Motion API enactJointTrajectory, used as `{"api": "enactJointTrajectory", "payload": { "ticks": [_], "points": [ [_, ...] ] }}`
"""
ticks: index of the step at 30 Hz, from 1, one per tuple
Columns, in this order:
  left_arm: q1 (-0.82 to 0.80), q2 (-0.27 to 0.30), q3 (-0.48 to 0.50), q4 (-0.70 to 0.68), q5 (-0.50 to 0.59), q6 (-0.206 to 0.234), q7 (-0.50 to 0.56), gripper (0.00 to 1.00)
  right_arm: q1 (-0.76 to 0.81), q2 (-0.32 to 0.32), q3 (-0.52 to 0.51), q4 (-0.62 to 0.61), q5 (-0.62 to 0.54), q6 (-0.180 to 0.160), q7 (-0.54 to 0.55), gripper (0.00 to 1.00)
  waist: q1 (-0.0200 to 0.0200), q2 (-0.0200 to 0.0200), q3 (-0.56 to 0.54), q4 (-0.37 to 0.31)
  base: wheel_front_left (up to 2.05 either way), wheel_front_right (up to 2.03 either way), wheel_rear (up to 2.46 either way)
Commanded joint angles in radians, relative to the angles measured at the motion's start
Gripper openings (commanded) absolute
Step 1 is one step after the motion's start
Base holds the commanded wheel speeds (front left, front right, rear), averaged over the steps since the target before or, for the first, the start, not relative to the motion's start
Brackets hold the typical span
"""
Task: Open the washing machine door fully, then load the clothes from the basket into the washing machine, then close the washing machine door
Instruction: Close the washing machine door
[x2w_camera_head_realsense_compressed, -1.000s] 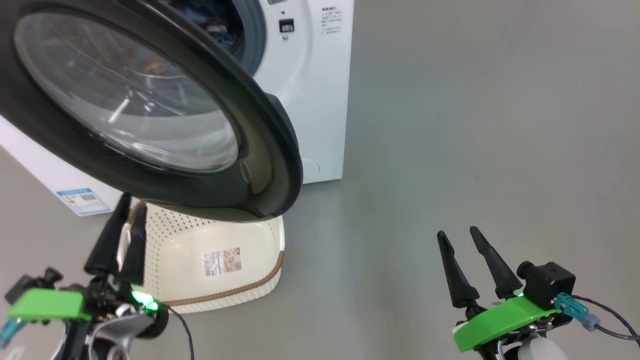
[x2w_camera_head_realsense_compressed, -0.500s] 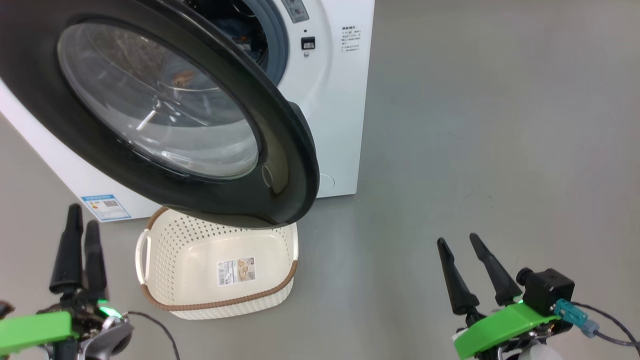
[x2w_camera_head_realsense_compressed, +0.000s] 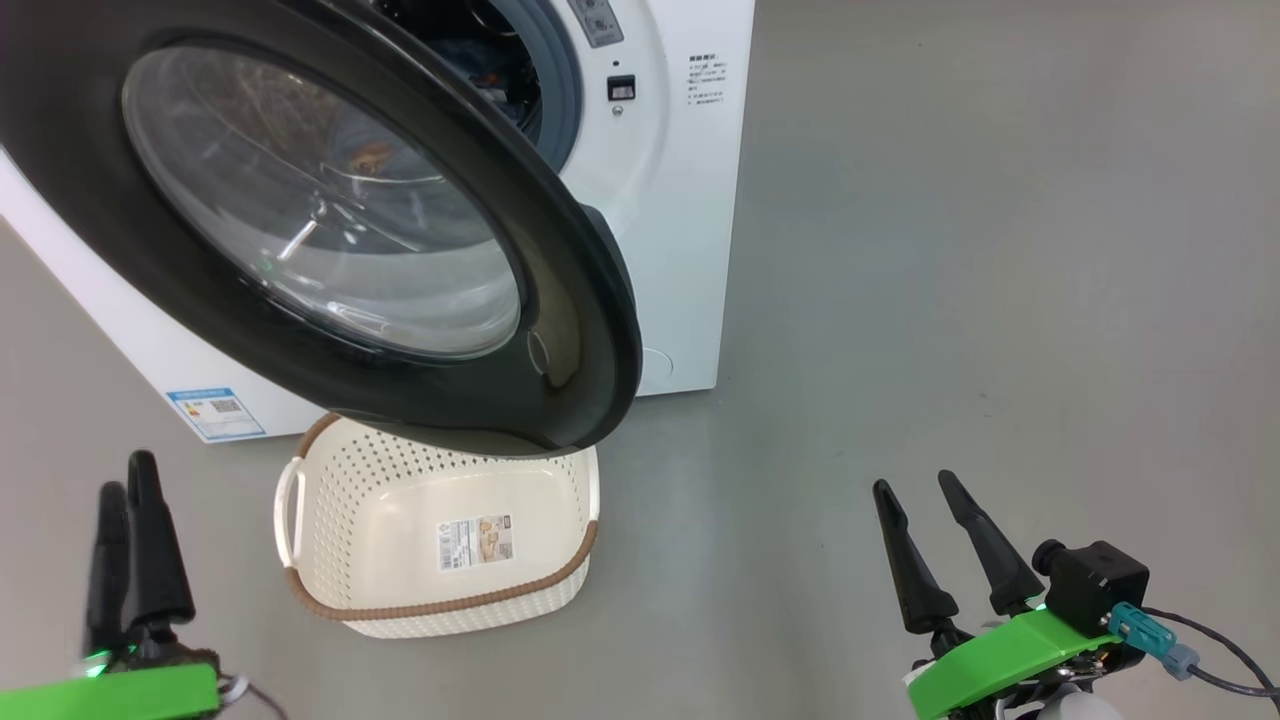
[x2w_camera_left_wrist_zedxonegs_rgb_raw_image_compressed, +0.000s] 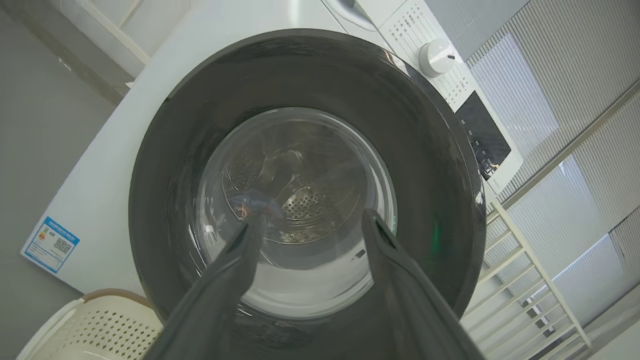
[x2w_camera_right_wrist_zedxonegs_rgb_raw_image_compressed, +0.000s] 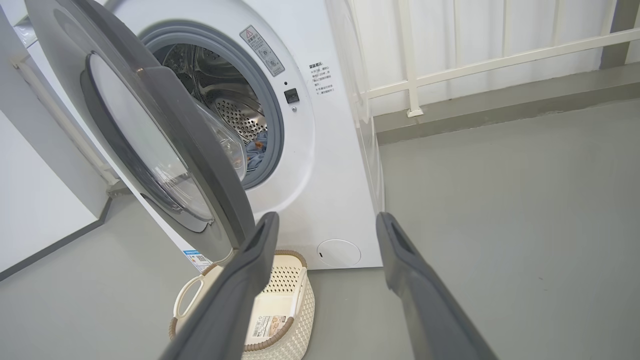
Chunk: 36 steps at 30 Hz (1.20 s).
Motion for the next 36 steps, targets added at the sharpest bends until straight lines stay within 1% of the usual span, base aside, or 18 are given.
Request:
{"api": "enactJointTrajectory", "payload": {
  "ticks": [1, 3, 7, 10, 13, 14, 18, 24, 31, 36],
  "points": [
    [-0.017, 0.032, 0.035, -0.012, 0.049, -0.01, -0.013, 1.0, -0.01, 0.004, 0.023, -0.027, -0.004, 0.006, -0.012, 1.0, 0.0, 0.0, 0.0, 0.0, 0.0, 0.0, 0.0],
    [-0.014, 0.046, 0.036, 0.007, 0.162, -0.01, -0.019, 1.0, -0.009, 0.004, 0.022, -0.028, -0.006, 0.006, -0.012, 1.0, 0.0, 0.0, 0.0, 0.001, 0.0, 0.0, 0.0],
    [-0.009, 0.011, 0.106, 0.012, 0.407, -0.01, -0.021, 1.0, -0.009, 0.004, 0.019, -0.029, -0.009, 0.006, -0.012, 1.0, 0.0, 0.0, 0.001, 0.0, 0.0, 0.0, 0.0],
    [0.007, -0.015, 0.135, 0.013, 0.583, -0.006, -0.021, 1.0, -0.01, 0.004, 0.019, -0.031, -0.013, 0.006, -0.012, 1.0, 0.0, 0.0, 0.001, -0.002, 0.0, 0.0, 0.0],
    [0.03, -0.032, 0.138, 0.015, 0.724, -0.006, -0.021, 1.0, -0.011, 0.004, 0.021, -0.033, -0.025, 0.006, -0.012, 1.0, 0.0, 0.0, 0.002, -0.005, 0.0, 0.0, 0.0],
    [0.037, -0.038, 0.135, 0.017, 0.757, -0.006, -0.021, 1.0, -0.012, 0.004, 0.021, -0.033, -0.031, 0.006, -0.012, 1.0, 0.0, 0.0, 0.002, -0.006, 0.0, 0.0, 0.0],
    [0.063, -0.062, 0.137, 0.025, 0.841, -0.007, -0.021, 1.0, -0.013, 0.004, 0.021, -0.035, -0.038, 0.006, -0.012, 1.0, 0.0, 0.0, 0.004, -0.008, 0.0, 0.0, 0.0],
    [0.088, -0.081, 0.134, 0.065, 0.91, -0.009, -0.021, 1.0, -0.014, 0.004, 0.02, -0.036, -0.046, 0.006, -0.012, 1.0, 0.0, 0.0, 0.005, -0.011, 0.0, 0.0, 0.0],
    [0.097, -0.091, 0.137, 0.098, 0.945, -0.009, -0.022, 1.0, -0.013, 0.004, 0.018, -0.04, -0.052, 0.006, -0.012, 1.0, 0.0, 0.0, 0.001, -0.015, 0.0, 0.0, 0.0],
    [0.097, -0.093, 0.129, 0.114, 0.944, -0.01, -0.022, 1.0, -0.013, 0.004, 0.017, -0.04, -0.052, 0.006, -0.012, 1.0, 0.0, 0.0, 0.003, -0.014, 0.0, 0.0, 0.0]
  ]
}}
